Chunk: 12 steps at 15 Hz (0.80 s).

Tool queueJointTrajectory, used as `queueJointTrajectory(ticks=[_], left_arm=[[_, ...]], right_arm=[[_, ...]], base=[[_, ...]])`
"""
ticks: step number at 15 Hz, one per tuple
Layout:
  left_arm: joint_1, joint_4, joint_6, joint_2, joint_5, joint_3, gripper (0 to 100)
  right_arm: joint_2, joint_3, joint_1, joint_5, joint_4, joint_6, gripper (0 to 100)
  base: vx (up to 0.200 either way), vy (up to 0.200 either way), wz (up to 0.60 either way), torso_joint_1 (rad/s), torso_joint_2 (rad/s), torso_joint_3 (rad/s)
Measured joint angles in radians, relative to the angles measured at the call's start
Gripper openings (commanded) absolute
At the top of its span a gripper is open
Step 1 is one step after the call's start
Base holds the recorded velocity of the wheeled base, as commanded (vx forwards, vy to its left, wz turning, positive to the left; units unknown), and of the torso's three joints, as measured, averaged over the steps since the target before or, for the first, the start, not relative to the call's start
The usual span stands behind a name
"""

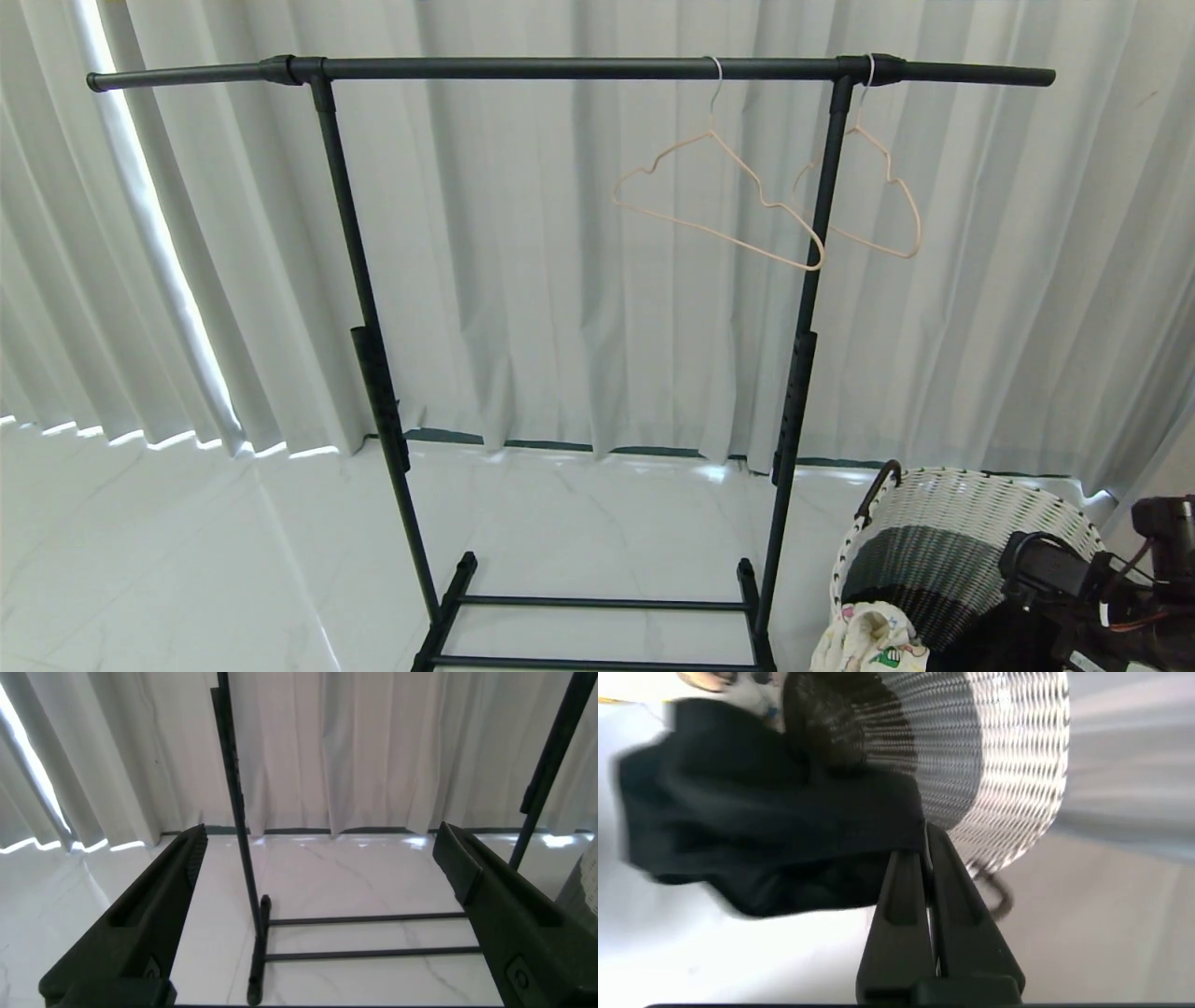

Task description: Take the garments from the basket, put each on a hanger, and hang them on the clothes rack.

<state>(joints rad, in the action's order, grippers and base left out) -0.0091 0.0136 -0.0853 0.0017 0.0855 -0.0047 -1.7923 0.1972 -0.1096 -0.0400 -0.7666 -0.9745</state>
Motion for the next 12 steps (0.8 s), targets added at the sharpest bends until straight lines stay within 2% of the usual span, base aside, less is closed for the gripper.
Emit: queueJointTrajectory(ticks=[2, 4, 5, 8, 10, 12], left_arm=[[0.0, 0.0, -0.043, 0.0, 0.002, 0.0, 100], [0.0, 0.0, -0.052, 0.0, 0.003, 0.0, 100], [0.0, 0.0, -0.039, 0.0, 0.003, 0.0, 100], [0.0, 0.0, -0.013, 0.0, 0.001, 0.0, 100], [0.0, 0.0, -0.012, 0.0, 0.0, 0.0, 100], [0.0, 0.0, -0.018, 0.0, 0.001, 0.0, 100]], right_arm=[[0.156, -0.014, 0.005, -0.001, 0.153, 0.083, 0], [0.333, 0.068, 0.009, -0.005, 0.501, 0.149, 0], [0.405, 0.163, 0.012, -0.013, 0.693, 0.174, 0], [0.578, 0.579, 0.031, -0.051, 1.251, 0.237, 0], [0.653, 0.794, 0.066, -0.065, 1.474, 0.258, 0], [0.697, 0.947, 0.131, -0.071, 1.578, 0.27, 0]], base=[[0.0, 0.0, 0.0, 0.0, 0.0, 0.0], [0.0, 0.0, 0.0, 0.0, 0.0, 0.0], [0.0, 0.0, 0.0, 0.0, 0.0, 0.0], [0.0, 0.0, 0.0, 0.0, 0.0, 0.0], [0.0, 0.0, 0.0, 0.0, 0.0, 0.0], [0.0, 0.0, 0.0, 0.0, 0.0, 0.0]])
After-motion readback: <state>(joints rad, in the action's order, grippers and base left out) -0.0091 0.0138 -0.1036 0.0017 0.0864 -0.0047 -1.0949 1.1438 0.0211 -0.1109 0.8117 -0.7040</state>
